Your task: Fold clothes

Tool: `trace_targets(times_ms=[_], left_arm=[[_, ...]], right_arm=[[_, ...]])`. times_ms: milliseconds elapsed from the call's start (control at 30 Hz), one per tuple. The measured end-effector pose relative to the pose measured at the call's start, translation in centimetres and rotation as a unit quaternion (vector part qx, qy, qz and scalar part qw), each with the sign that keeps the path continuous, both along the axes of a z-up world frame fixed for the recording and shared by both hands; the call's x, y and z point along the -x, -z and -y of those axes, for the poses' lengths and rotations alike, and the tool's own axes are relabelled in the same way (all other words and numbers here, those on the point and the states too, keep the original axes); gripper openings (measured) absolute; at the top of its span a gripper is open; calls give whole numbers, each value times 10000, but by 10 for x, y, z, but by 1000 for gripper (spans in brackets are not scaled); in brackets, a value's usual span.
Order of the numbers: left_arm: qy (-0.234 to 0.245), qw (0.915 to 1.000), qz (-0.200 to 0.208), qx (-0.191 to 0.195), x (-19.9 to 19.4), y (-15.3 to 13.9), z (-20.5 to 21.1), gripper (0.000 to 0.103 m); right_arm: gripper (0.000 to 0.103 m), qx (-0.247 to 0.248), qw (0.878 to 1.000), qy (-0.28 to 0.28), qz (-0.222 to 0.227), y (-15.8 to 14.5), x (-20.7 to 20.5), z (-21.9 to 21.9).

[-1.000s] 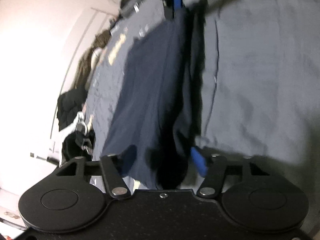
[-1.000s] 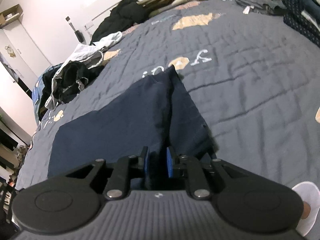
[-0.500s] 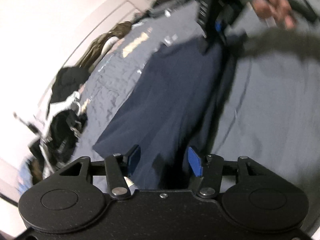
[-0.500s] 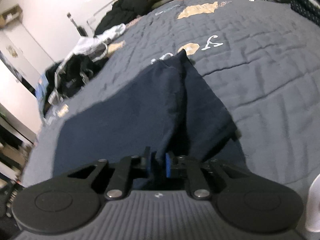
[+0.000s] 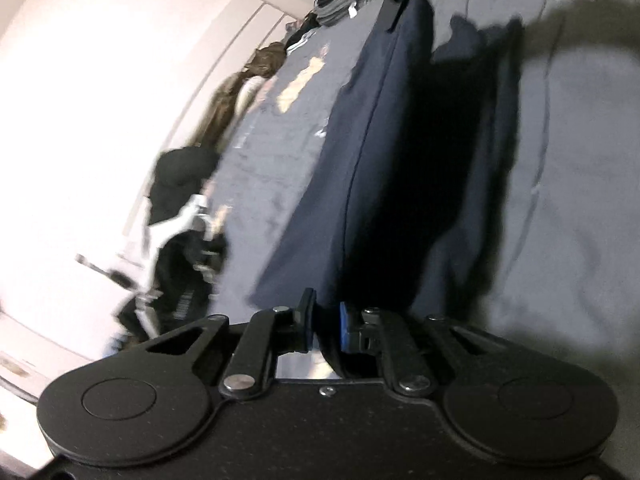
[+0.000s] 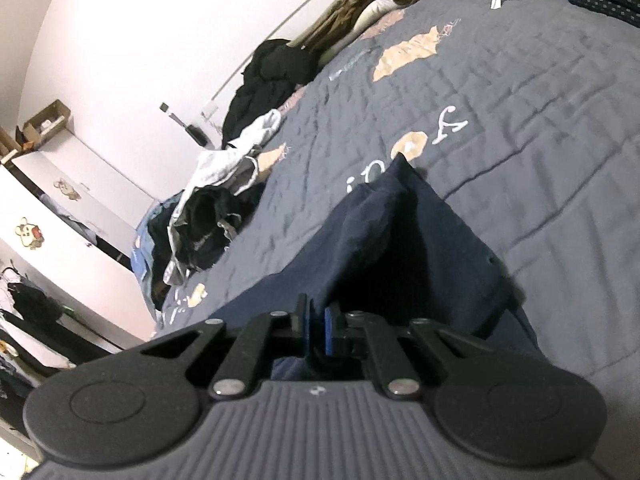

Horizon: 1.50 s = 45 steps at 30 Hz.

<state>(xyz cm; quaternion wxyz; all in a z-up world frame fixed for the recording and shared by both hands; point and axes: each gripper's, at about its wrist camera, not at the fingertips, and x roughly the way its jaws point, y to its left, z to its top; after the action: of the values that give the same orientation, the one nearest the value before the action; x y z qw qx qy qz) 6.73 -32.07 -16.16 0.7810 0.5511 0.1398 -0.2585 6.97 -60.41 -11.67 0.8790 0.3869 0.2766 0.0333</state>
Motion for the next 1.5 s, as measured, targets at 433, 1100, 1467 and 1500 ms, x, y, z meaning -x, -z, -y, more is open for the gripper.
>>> trace_targets(times_ms=[433, 1100, 1467, 1500], left_arm=[[-59, 9984, 342, -452, 7, 5, -5, 15], [487, 9972, -307, -474, 33, 20, 15, 71], [80, 9955, -614, 722, 4, -22, -1, 22], [32, 9937, -728, 846, 3, -25, -2, 22]], right_arm=[[6, 448, 9985, 113, -308, 18, -5, -1], [10, 1407, 9846, -382, -960, 32, -14, -15], [10, 1512, 9828, -460, -951, 27, -13, -15], [10, 1548, 9822, -476, -956, 25, -13, -15]])
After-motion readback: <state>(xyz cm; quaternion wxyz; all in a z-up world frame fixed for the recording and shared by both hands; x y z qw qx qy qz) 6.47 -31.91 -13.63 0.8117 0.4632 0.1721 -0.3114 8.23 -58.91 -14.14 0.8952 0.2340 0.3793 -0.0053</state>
